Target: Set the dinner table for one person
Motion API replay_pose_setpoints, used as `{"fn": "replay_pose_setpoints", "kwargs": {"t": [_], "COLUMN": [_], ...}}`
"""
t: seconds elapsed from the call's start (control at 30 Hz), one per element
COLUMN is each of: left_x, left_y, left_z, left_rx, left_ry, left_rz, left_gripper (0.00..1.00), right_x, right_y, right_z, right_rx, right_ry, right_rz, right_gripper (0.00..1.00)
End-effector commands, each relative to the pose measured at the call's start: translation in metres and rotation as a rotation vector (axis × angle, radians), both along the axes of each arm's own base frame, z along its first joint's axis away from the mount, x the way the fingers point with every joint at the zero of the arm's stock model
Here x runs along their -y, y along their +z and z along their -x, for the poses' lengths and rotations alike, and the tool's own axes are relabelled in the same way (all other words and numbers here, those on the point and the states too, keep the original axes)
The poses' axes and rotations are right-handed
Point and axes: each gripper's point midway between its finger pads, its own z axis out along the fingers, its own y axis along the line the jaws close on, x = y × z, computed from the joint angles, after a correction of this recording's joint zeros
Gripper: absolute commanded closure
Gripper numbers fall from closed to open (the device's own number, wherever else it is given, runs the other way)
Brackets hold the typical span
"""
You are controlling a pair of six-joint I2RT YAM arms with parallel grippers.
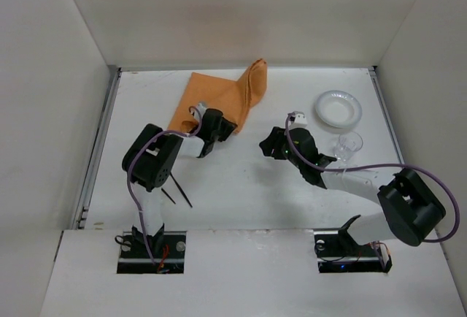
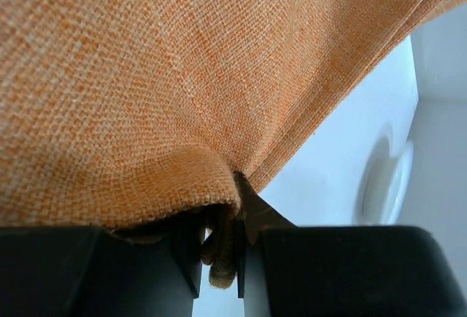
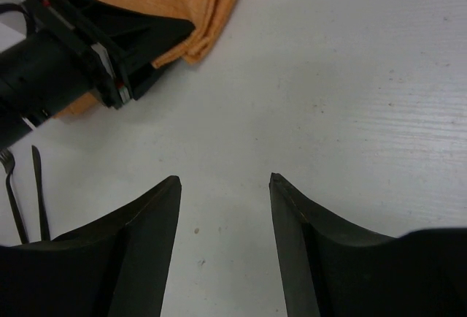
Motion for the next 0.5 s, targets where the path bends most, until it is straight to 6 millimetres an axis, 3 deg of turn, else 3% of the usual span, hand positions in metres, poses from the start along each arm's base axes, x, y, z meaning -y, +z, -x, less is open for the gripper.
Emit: {"fn": "replay_pose_setpoints", "kwargs": {"t": [0.0, 0.13, 0.2, 0.33, 0.47], "left_x": [0.046, 0.064, 0.062, 0.040, 0.009], "left_y": [0.016, 0.049, 0.071, 0.108, 0.117], "left_z": [0.024, 0.039, 0.044, 0.054, 0.069], "left_rx": [-0.010, 0.070, 0.119, 0.199, 0.215], "left_ry": [-0.082, -0.111, -0.117, -0.100, -0.083], "left_rz": [0.067, 0.097, 0.105, 0.102, 0.087], "left_gripper": [0.80, 0.59, 0.54, 0.49, 0.47], "right_x": [0.005, 0.017, 0.024, 0.036, 0.021], "right_y": [0.026, 0.025, 0.023, 0.019, 0.018], "right_z": [-0.011, -0.016, -0.021, -0.029, -0.036], "right_rx": [0.066, 0.048, 0.042, 0.003, -0.052], "right_ry": [-0.034, -0.075, -0.104, -0.145, -0.112], "right_rz": [-0.054, -0.087, -0.103, -0.161, -0.246], "right_gripper": [0.41, 0.37, 0.35, 0.30, 0.25]}}
